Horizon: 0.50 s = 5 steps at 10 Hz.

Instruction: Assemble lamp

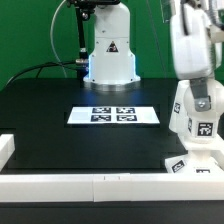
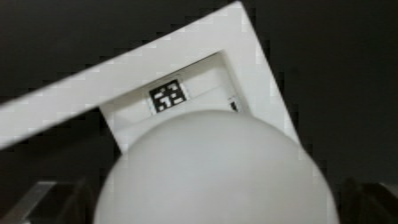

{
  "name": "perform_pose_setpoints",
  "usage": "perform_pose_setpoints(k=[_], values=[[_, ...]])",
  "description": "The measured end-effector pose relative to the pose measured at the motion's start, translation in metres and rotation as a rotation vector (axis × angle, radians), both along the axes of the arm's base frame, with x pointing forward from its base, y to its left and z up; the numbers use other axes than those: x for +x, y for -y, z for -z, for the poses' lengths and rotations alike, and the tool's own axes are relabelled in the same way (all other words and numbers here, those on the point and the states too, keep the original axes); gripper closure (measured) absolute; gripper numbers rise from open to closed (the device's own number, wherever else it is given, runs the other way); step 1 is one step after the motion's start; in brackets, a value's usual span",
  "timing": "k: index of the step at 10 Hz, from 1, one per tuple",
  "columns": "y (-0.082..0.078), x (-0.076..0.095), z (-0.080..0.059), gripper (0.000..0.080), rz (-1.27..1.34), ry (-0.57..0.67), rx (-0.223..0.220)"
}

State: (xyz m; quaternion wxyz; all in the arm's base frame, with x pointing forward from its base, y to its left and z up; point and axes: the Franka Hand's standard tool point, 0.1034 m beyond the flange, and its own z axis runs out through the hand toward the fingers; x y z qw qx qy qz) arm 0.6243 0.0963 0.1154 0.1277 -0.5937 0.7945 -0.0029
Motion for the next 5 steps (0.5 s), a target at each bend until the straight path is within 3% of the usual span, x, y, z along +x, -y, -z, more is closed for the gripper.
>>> perform_pose_setpoints(k=[2, 5], values=[[-0.0013, -0.0024, 0.0015, 0.0103, -0.331, 0.041, -0.066], [-0.0002, -0.0036, 0.0031, 0.0101, -0.500, 0.064, -0.103]])
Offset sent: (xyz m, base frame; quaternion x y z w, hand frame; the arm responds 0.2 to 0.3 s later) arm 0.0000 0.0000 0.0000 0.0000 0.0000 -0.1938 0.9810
